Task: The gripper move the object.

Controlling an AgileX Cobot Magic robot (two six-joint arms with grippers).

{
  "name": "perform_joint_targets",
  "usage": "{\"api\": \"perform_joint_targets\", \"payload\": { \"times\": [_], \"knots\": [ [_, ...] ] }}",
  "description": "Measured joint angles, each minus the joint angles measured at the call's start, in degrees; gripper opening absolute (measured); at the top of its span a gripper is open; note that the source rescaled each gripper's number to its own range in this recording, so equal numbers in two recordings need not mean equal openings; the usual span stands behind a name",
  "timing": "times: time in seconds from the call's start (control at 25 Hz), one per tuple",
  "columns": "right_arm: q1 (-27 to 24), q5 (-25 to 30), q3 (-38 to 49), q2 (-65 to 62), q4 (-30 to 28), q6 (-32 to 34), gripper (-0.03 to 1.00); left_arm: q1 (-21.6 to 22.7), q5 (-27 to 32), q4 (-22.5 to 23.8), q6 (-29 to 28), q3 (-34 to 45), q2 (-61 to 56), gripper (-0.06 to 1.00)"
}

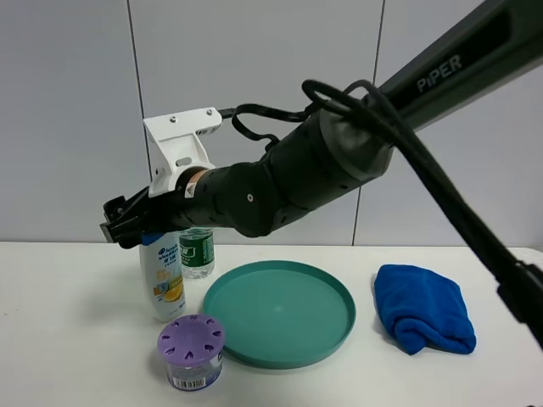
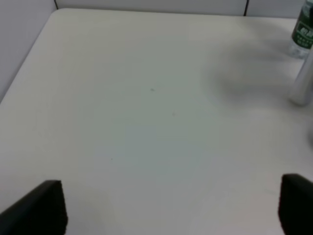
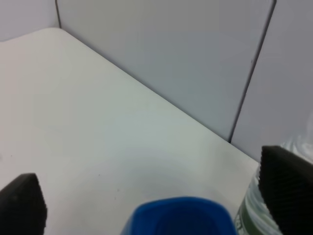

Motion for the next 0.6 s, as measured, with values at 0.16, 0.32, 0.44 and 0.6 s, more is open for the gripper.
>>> {"api": "perform_joint_targets", "payload": {
  "times": [0.16, 0.32, 0.44, 0.6],
  "knots": [
    [0.8, 4.1, 0.0, -3.2, 0.0, -0.1, 0.73, 0.0, 0.0, 0.0, 0.0, 0.0, 0.0, 1.00],
    [1.0, 10.8, 0.0, -8.2, 0.0, -0.9, 0.73, 0.0, 0.0, 0.0, 0.0, 0.0, 0.0, 1.00],
    [1.0, 17.8, 0.0, -13.4, 0.0, -3.0, 0.73, 0.0, 0.0, 0.0, 0.0, 0.0, 0.0, 1.00],
    [1.1, 25.9, 0.0, -21.5, 0.0, -6.7, 0.73, 0.0, 0.0, 0.0, 0.0, 0.0, 0.0, 1.00]
  ]
}}
